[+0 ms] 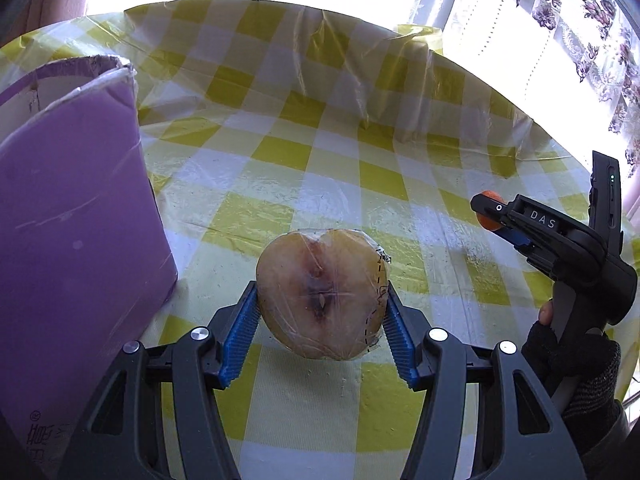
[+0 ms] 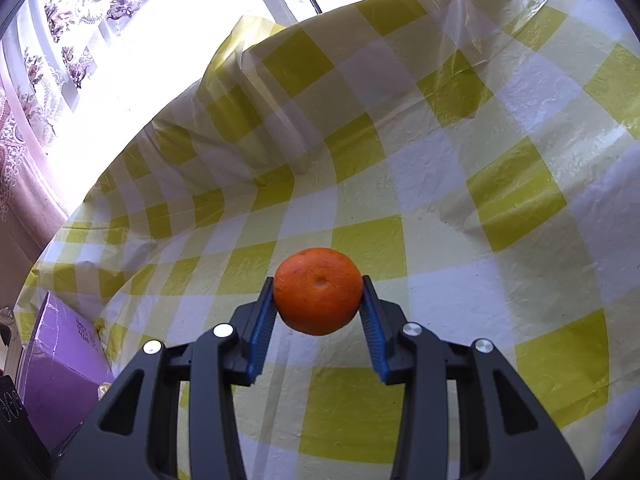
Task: Organize fruits
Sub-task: 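Carry the bagged pear half and orange over the box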
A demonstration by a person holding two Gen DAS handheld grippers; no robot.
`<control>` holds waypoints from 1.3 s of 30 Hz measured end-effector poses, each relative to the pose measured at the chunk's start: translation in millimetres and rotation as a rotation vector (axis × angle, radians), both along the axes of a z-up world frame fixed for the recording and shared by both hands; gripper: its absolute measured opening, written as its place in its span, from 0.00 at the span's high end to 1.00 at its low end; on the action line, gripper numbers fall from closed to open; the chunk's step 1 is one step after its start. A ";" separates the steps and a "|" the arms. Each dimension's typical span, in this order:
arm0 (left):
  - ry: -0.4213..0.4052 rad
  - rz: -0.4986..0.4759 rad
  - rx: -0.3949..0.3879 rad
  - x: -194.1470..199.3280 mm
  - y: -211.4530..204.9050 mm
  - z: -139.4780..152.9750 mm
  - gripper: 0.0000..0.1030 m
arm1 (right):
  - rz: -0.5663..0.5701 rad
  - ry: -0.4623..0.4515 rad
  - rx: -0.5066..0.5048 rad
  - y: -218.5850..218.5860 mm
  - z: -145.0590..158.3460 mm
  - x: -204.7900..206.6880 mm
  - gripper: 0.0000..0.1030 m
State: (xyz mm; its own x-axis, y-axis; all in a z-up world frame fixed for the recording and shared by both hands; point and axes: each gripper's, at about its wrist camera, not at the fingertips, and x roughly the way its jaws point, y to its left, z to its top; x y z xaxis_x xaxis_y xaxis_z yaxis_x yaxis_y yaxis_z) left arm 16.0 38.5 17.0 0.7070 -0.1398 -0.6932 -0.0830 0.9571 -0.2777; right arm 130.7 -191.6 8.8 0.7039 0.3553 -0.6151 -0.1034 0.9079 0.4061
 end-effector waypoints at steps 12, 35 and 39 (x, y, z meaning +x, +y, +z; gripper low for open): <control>0.012 -0.021 -0.039 3.9 1.4 -2.6 0.45 | 0.012 0.066 -0.029 20.8 -8.2 -35.4 0.60; -0.042 -0.045 0.008 -86.6 6.0 2.1 0.45 | 0.042 0.042 -0.071 57.4 -10.3 -192.5 0.60; -0.080 -0.053 0.035 -93.4 1.4 6.3 0.45 | 0.050 0.032 -0.060 56.7 -9.7 -199.9 0.60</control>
